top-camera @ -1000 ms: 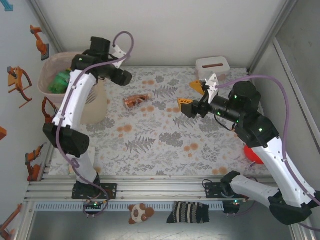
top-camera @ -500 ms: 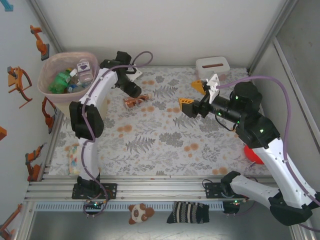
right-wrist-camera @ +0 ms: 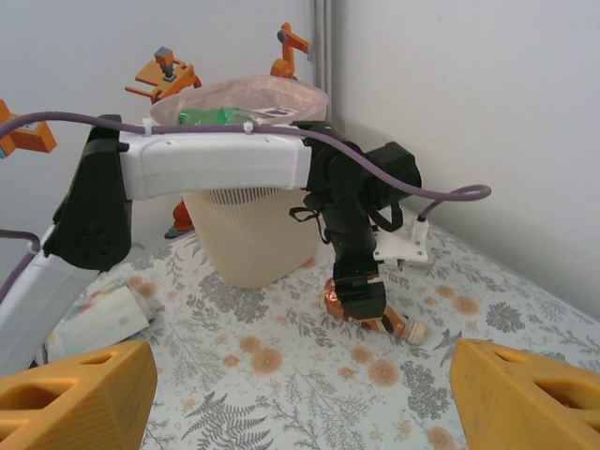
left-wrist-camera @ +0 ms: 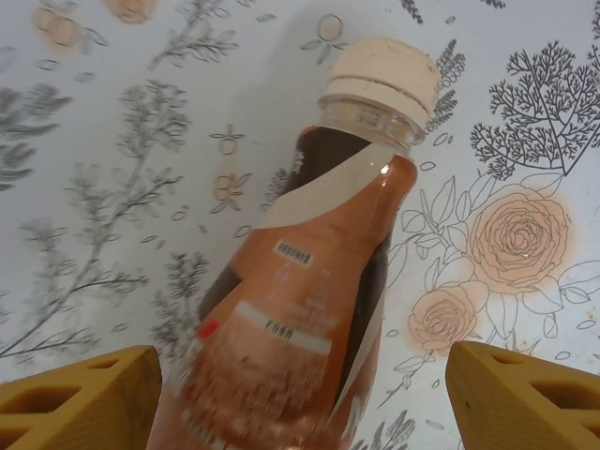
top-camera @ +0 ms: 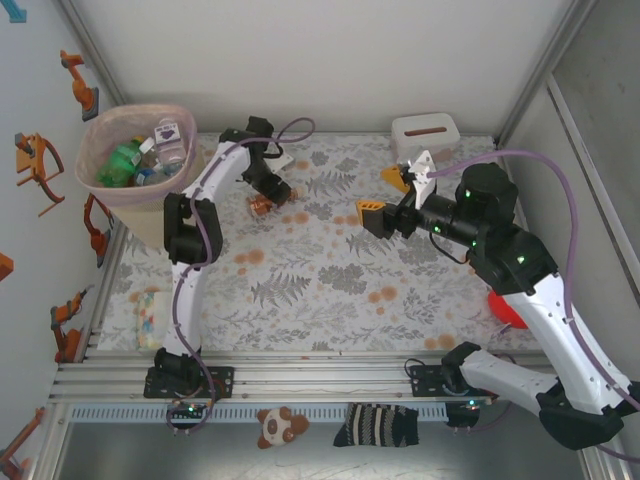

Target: Put the plastic bottles in the bin

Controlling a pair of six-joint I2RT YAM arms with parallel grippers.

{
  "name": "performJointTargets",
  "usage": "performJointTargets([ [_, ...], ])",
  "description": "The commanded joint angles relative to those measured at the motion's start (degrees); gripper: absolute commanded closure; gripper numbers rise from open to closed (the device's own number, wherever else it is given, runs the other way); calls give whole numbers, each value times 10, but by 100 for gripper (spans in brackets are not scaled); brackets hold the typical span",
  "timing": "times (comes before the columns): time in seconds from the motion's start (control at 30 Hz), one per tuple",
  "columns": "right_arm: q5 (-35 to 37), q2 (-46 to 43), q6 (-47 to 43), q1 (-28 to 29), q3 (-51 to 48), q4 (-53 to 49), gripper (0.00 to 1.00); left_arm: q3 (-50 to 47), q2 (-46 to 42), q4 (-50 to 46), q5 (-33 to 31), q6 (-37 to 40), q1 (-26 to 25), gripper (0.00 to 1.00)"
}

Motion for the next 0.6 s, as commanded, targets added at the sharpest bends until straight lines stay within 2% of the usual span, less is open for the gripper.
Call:
performJointTargets([
  [0.0,9,2,1,3,17,1,19,16,14,-20,37,9,-5,22],
  [0.23,6,4,3,4,17,1,19,2,18,-21,29,1,-8,29],
  [0.57,8,-6,4,3,7,3,19,-10,21,-21,21,-7,-8,30],
])
